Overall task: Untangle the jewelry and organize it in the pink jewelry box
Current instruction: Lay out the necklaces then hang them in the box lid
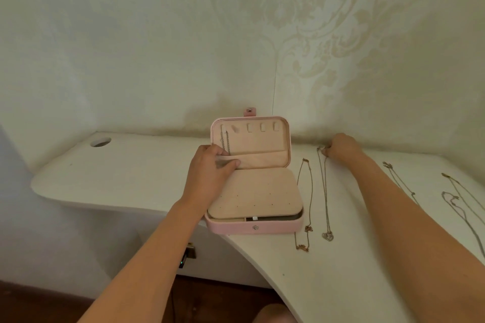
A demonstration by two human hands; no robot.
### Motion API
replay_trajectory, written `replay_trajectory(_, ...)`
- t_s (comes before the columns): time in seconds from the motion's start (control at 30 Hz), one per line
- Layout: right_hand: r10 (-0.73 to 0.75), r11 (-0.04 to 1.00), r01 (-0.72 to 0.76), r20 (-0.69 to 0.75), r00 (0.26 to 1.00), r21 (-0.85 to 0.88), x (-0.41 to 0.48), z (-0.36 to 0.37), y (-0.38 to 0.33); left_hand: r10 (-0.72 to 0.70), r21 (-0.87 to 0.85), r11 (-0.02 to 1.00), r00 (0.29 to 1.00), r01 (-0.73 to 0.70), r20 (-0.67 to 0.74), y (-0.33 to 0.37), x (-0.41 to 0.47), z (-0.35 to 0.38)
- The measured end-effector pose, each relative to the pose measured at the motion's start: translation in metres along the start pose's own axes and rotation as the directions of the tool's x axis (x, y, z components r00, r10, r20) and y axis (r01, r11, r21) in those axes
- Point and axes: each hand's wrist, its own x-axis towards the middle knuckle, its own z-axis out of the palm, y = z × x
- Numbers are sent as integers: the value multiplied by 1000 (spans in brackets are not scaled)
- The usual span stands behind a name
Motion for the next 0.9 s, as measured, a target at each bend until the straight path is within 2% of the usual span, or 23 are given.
replay_trajectory(0.1,-37,999,37,-10,999,5,2,1,2,1,7,1000,1000,-1,-1,1,0,0)
replay_trajectory(0.17,-26,969,25,0,1000,244,4,-4,4,-1,4,1000,1000,1,-4,1,0,0)
replay_trajectory(0.27,-67,768,3,76,995,640,-7,-19,-2,-12,-7,1000,1000,12,-5,1,-1,0)
replay_trajectory(0.4,-287,550,12,175,942,835,-34,-51,-19,-26,-28,999,1000,26,6,0,-2,0)
replay_trajectory(0.47,-384,505,13,212,899,863,-49,-70,-30,-27,-33,999,1000,27,11,1,-2,0)
replay_trajectory(0.53,-450,536,97,188,873,839,-64,-86,-41,-29,-43,999,999,30,14,1,-2,-1)
replay_trajectory(0.63,-513,586,297,61,856,754,-85,-108,-58,-27,-59,998,1000,27,13,2,-2,-2)
replay_trajectory(0.7,-542,583,394,-21,840,710,-98,-120,-71,-14,-57,998,1000,15,12,1,-3,-2)
replay_trajectory(0.77,-571,547,486,-121,812,681,-108,-131,-84,-4,-47,999,1000,5,18,2,-3,-3)
replay_trajectory(0.9,-616,411,619,-297,729,669,-121,-149,-110,8,-32,999,1000,-8,22,2,-2,-3)
